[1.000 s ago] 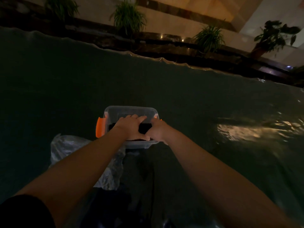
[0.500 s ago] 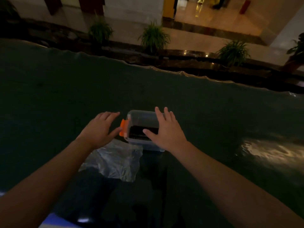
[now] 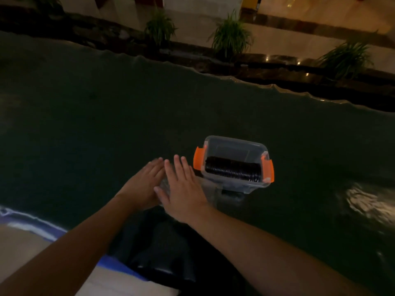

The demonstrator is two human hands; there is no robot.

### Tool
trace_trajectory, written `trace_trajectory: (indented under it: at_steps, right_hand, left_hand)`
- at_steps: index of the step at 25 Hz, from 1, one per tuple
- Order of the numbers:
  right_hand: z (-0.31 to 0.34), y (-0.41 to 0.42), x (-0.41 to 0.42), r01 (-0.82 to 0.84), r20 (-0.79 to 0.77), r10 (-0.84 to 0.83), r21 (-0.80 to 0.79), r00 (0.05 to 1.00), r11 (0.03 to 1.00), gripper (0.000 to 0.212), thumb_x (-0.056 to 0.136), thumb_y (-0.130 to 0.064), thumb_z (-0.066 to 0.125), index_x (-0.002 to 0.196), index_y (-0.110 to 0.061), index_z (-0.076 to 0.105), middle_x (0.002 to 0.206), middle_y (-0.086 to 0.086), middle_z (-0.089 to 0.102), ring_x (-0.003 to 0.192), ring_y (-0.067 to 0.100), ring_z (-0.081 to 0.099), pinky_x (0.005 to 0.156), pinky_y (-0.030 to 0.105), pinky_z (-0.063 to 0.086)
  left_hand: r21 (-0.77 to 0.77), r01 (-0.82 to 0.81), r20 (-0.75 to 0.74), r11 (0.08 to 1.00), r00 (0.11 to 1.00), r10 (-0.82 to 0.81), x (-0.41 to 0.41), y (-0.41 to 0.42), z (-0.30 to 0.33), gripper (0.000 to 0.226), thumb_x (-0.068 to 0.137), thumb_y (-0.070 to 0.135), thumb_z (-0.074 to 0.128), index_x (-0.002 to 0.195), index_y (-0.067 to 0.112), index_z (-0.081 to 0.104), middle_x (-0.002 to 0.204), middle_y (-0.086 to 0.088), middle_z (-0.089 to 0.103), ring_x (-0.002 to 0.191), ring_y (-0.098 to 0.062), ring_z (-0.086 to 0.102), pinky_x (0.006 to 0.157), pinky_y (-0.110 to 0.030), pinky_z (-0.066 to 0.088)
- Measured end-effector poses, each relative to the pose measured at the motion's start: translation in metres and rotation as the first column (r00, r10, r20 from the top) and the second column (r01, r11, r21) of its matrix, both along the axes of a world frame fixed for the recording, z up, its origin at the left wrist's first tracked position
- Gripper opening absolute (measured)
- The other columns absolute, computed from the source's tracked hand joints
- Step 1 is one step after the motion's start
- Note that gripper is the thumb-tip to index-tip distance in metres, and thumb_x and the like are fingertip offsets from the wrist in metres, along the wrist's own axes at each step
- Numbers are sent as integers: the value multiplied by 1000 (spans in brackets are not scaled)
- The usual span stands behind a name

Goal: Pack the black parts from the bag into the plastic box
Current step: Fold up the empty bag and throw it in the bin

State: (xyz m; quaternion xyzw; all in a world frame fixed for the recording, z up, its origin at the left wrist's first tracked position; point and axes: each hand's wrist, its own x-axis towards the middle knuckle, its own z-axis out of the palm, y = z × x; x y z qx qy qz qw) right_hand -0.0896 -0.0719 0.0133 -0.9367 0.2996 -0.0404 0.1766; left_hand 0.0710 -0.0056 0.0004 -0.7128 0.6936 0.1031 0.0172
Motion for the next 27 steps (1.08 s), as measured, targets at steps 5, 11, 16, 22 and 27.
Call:
trace_trajectory:
  at_steps: [5, 11, 16, 22, 27]
  right_hand:
    - [-63, -2, 13, 97, -100, -89, 78, 991, 992, 77, 101, -60, 14, 160, -15, -5, 170, 8, -10, 154, 21, -17, 124, 43, -5]
    - [-119, -8, 0, 222, -246, -201, 61, 948, 973, 79, 99, -66, 9, 161, -20, -6, 170, 11, -12, 155, 25, -18, 126, 49, -3]
    - [-138, -16, -25, 277, -223, -264, 30, 938, 960, 81, 99, -71, 7, 161, -22, -8, 170, 2, -15, 154, 17, -18, 125, 44, -3]
    - [-139, -14, -73, 409, -262, -396, -6, 880, 912, 80, 98, -71, 1, 160, -21, -10, 169, 1, -9, 154, 17, -14, 123, 41, -7]
    - [-128, -17, -112, 487, -281, -450, 73, 847, 871, 79, 98, -67, 10, 161, -22, -9, 172, 1, -3, 152, 11, -13, 120, 35, -10]
  left_hand:
    - [240, 38, 74, 970, 996, -57, -4, -21, -48, 135, 69, 90, 48, 155, 16, -25, 165, -8, -25, 152, -28, -23, 125, -52, -7]
    - [264, -11, 53, 964, 999, -3, 3, -20, -96, 159, 39, 111, 29, 155, 17, -23, 168, -12, -22, 150, -33, -28, 122, -61, -7]
    - [195, -47, 55, 980, 998, 37, 15, -6, -109, 155, 40, 114, 19, 158, 21, -19, 165, -16, -27, 147, -42, -33, 121, -60, -10]
    - [261, -69, 87, 963, 995, 47, 32, 0, -98, 147, 44, 113, 19, 157, 29, -21, 166, -15, -24, 151, -39, -25, 118, -65, -16]
    - [106, -91, -1, 990, 996, 91, 22, -53, -73, 81, 93, 76, 23, 155, 26, 30, 159, -6, 37, 149, -30, 26, 121, -64, 3]
